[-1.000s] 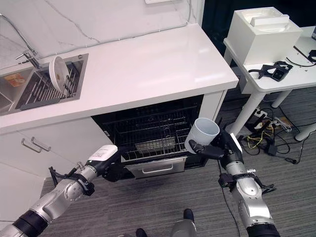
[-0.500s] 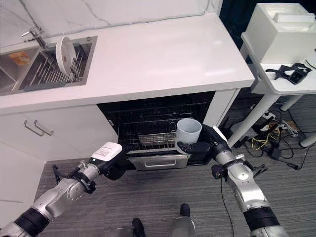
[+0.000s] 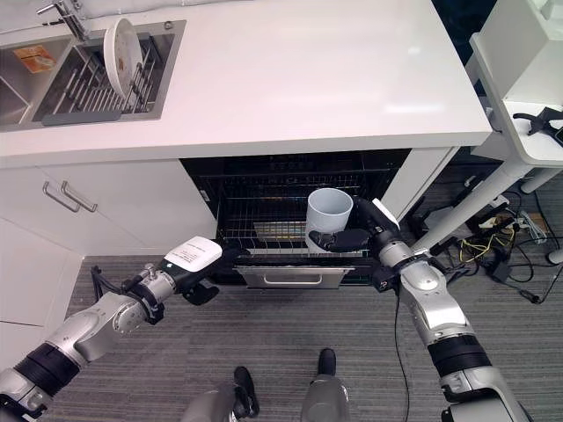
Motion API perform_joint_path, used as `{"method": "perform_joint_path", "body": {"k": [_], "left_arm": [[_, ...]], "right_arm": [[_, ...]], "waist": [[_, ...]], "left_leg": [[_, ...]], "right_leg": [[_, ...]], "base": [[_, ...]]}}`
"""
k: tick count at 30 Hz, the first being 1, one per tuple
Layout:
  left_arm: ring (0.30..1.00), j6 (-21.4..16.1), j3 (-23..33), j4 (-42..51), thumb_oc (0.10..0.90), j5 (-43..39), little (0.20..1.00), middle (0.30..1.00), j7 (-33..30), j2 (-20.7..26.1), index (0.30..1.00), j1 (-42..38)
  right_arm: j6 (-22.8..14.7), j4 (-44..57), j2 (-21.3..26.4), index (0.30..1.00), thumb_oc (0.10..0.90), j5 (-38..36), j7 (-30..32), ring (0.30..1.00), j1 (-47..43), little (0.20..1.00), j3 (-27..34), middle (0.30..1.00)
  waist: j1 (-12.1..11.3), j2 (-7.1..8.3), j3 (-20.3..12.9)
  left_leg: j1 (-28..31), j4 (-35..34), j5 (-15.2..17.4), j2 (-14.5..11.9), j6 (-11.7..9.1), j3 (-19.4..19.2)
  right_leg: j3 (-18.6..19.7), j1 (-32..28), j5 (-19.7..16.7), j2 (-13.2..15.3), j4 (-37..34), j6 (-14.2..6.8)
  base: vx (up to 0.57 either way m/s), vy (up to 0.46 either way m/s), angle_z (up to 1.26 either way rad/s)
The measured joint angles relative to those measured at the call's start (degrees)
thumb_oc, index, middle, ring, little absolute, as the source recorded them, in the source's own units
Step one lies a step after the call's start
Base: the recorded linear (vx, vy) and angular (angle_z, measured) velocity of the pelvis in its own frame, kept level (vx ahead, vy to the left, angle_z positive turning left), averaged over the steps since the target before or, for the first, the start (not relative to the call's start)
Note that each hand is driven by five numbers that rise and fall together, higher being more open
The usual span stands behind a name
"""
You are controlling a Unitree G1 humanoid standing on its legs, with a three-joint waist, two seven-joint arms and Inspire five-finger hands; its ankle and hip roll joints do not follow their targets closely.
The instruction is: Place the dishes in the dishwasher.
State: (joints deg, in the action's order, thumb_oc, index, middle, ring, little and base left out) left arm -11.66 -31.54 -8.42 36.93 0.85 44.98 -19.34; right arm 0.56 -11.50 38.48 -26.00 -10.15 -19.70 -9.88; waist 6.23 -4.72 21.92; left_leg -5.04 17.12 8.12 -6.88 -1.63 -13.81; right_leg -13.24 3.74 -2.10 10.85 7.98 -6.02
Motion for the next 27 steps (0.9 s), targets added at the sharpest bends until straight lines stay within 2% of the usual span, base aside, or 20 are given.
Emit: {"method": "perform_joint_path", "body": {"k": [3,7,12,15,18,20,22,27], "left_arm": [[0.9,-0.09,0.03,0.0,0.8,0.51,0.9,0.9,0.01,-0.01,0.9,0.17],[0.9,-0.08,0.03,-0.01,0.8,0.53,0.9,0.9,0.07,0.0,0.9,0.14],[0.9,-0.66,0.0,-0.01,0.8,0.53,0.9,0.9,1.92,0.07,0.9,-0.07],[0.9,-2.57,-0.51,-0.02,0.8,0.52,0.9,0.9,2.54,1.72,0.9,-1.18],[0.9,-2.61,-0.66,-0.07,0.8,0.45,0.9,0.9,3.32,2.43,0.9,-3.62],[0.9,-2.8,-0.97,-0.04,0.8,0.4,0.9,0.9,3.57,3.41,0.9,-4.98],[0.9,-4.19,-2.65,0.04,0.8,0.18,0.9,0.9,4.15,5.85,0.9,-9.07],[0.9,-4.79,-2.94,0.08,0.8,-0.63,0.9,0.9,4.9,6.06,0.9,-12.58]], "right_arm": [[0.29,3.45,-0.13,0.3,0.4,0.03,-0.09,0.3,0.89,0.3,-0.04,0.3],[1.26,2.63,-0.12,0.3,0.4,0.11,0.9,0.3,0.51,0.3,-0.05,0.3],[3.92,-3.21,0.24,0.3,0.4,0.76,2.01,0.3,-2.69,0.3,-0.06,0.3],[4.68,-9.68,0.47,0.3,0.4,0.81,2.21,0.3,-5.96,0.3,-0.12,0.3],[5.03,-14.16,1.19,0.3,0.4,0.79,2.42,0.3,-8.68,0.3,-0.2,0.3],[5.17,-15.76,1.35,0.3,0.4,0.75,2.91,0.3,-10.46,0.3,-0.21,0.3],[5.21,-20.27,2.16,0.3,0.4,0.01,3.12,0.3,-16.07,0.3,-0.55,0.3],[6.01,-25.2,3.39,0.3,0.4,-0.1,3.16,0.3,-20.86,0.3,-0.55,0.3]], "waist": [[0.07,0.02,0.09],[-0.39,0.04,0.1],[-0.99,0.08,0.13],[-1.37,0.14,0.17],[-1.74,0.06,0.46],[-2.15,0.12,0.97],[-2.91,-0.28,2.14],[-3.52,-0.84,4.96]], "left_leg": [[0.01,0.16,0.05,-0.06,0.01,-0.03],[0.01,0.7,0.21,-0.18,0.04,0.06],[-0.26,1.53,0.26,-0.4,0.1,0.19],[-1.58,2.74,0.3,-0.87,0.07,1.0],[-2.83,3.72,0.31,-1.08,0.04,1.79],[-3.01,3.9,0.29,-1.15,0.05,1.78],[-5.3,5.12,0.31,-1.12,0.27,2.42],[-6.74,6.46,0.34,-1.01,0.45,3.08]], "right_leg": [[0.1,-0.01,-0.01,-0.04,0.03,0.01],[0.07,-0.3,-0.06,-0.08,0.13,0.08],[-0.02,-0.39,-0.25,-0.15,0.34,0.21],[-0.64,-0.18,-0.64,-0.53,0.2,0.48],[-1.5,-0.03,-0.8,-0.69,0.17,0.64],[-1.55,0.04,-1.01,-0.72,0.14,0.72],[-1.8,1.42,-1.77,-0.64,0.0,0.7],[-2.42,1.83,-2.0,-0.51,0.07,0.71]], "base": [[0.01,-0.011,0.0],[0.01,-0.04,0.0],[0.0,0.0,0.0],[-0.05,-0.024,0.1],[-0.03,-0.014,0.15],[-0.07,-0.01,0.02],[-0.06,-0.007,0.06],[0.0,0.002,0.09]]}}
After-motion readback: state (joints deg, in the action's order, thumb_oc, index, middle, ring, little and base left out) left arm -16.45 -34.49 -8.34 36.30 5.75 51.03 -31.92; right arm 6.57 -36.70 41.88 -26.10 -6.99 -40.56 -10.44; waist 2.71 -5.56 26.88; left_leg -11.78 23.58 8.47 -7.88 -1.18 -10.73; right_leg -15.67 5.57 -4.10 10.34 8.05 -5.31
